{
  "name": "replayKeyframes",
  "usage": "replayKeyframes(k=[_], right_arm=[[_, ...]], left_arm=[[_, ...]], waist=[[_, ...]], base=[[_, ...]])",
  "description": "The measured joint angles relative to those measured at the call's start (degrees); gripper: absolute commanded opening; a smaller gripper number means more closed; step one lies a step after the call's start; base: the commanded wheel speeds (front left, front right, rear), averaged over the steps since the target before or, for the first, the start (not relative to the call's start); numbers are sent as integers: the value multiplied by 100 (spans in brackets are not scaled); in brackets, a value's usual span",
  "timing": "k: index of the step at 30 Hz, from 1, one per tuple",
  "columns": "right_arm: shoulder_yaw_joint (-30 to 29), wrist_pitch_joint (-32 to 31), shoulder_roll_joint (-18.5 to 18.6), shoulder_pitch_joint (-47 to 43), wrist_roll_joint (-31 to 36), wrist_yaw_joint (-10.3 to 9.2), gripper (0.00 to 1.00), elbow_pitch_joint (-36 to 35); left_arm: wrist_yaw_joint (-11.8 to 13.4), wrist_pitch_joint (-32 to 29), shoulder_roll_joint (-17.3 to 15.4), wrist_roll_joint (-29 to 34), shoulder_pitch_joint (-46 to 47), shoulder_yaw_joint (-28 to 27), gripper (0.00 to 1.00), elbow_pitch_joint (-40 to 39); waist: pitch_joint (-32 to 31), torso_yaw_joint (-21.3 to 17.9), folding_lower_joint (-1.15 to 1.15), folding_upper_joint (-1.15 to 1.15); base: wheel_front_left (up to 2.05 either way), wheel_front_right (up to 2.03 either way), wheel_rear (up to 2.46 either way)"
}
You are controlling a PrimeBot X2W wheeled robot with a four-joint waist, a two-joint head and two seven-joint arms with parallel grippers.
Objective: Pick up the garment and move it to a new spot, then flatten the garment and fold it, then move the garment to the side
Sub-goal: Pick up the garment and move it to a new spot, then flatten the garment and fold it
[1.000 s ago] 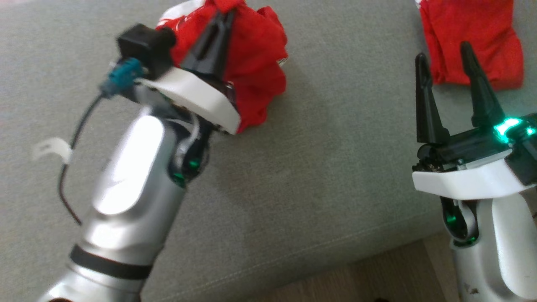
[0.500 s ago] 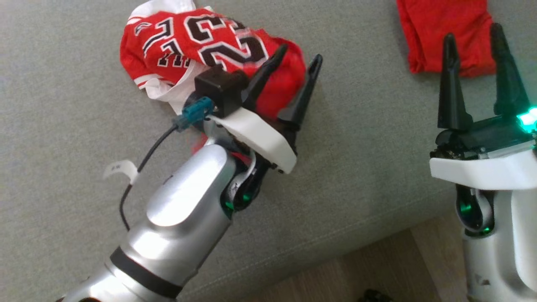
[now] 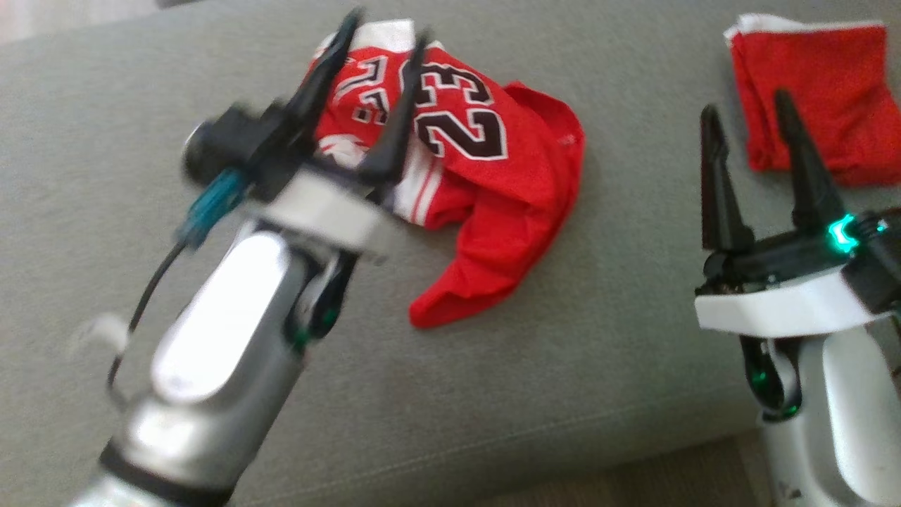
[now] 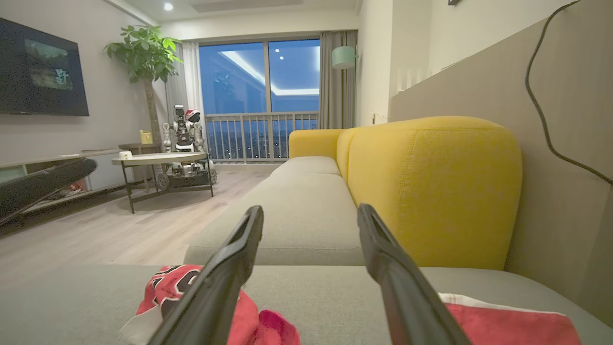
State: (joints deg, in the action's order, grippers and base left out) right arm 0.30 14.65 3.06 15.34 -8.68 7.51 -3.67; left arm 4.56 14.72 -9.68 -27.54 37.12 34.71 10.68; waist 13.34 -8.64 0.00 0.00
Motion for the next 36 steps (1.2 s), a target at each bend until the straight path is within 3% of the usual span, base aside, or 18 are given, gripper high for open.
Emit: replayKeyframes(k=[4, 8, 15, 19, 26, 36], right_arm=[[-7, -1, -1, -233, 134, 0, 100, 259], [-1, -1, -1, -416, 171, 0, 100, 413], [37, -1, -4, -923, 169, 0, 100, 666], [42, -1, -7, -940, 157, 0, 100, 692], [372, -258, -9, -877, -16, 0, 100, 899], [912, -926, -5, -30, 100, 0, 100, 1828]], left_arm=[[4, 0, -280, 327, -1090, -455, 100, -231], [41, 0, -249, 399, -1898, -927, 100, -510], [-134, -1, 309, 753, -3409, -2081, 100, -977], [-412, 0, 526, 989, -3655, -2459, 100, -1055], [-764, 0, 665, 1198, -3618, -2597, 100, -1037], [-683, 0, 684, 918, -3538, -2246, 100, -977]], waist=[[-270, 290, 0, 0], [-482, 495, 0, 0], [-883, 961, 0, 0], [-976, 1160, 0, 0], [-889, 1470, 0, 0], [-646, 2114, 1, 0]], base=[[0, 0, 0], [0, 0, 0], [0, 0, 0], [0, 0, 0], [0, 0, 0], [0, 0, 0]])
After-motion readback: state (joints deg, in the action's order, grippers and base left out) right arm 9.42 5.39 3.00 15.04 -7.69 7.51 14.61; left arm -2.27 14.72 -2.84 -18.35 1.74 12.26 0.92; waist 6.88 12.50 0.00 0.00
